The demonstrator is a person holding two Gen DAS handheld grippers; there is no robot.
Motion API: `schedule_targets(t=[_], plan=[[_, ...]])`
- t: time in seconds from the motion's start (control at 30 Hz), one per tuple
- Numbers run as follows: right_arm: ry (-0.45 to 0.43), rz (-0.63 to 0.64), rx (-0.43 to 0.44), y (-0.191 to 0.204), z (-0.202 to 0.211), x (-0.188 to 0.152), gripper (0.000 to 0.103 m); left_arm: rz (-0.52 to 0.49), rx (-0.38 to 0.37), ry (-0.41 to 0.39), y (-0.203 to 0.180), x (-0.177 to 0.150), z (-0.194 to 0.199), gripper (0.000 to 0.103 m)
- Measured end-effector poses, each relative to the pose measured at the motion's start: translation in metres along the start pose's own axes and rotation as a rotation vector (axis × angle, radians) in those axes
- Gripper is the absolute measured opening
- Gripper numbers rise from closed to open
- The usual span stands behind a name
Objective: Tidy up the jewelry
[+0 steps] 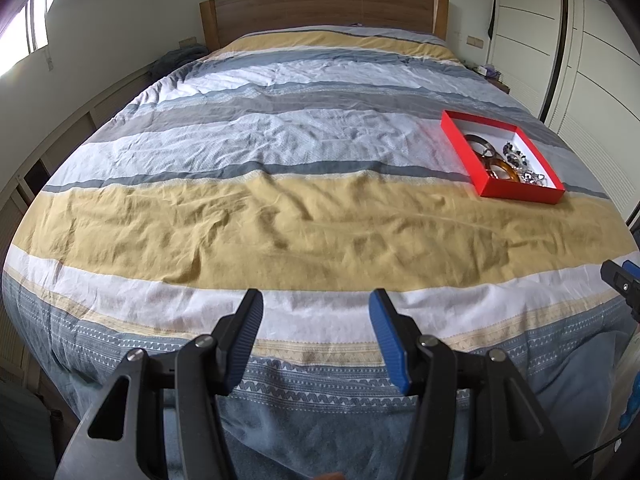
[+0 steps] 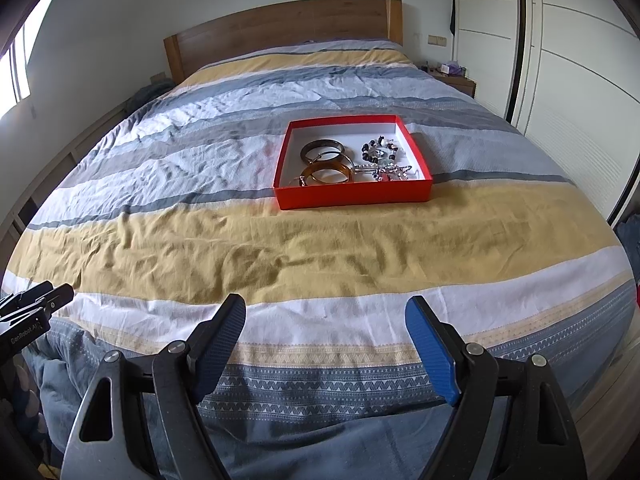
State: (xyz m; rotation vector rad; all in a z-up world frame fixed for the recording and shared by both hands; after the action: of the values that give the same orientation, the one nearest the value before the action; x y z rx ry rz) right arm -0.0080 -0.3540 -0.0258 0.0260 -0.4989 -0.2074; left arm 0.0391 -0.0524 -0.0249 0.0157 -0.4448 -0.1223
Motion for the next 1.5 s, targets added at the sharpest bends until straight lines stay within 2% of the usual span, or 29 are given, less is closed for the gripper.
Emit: schedule_targets(t=[1.5], plan=[[0.044,0.027,-0.005,0.010,-0.015,-0.003,0.082,-0.002,-0.013,0.025,0.001,-0.004,-0.012,0.053]])
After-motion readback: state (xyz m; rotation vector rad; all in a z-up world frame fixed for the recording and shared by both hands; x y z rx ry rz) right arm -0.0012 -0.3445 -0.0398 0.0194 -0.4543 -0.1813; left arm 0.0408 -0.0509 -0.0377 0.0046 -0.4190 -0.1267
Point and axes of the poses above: each gripper's, at about its wrist camera, not at the fingertips, and z roughly against the way its jaws point, y to its left, x to its top, the point moved 5 cm from there along -z, roughly the way its jaws point, and after that the axes turned 14 degrees about y, right-handed, at the moved point
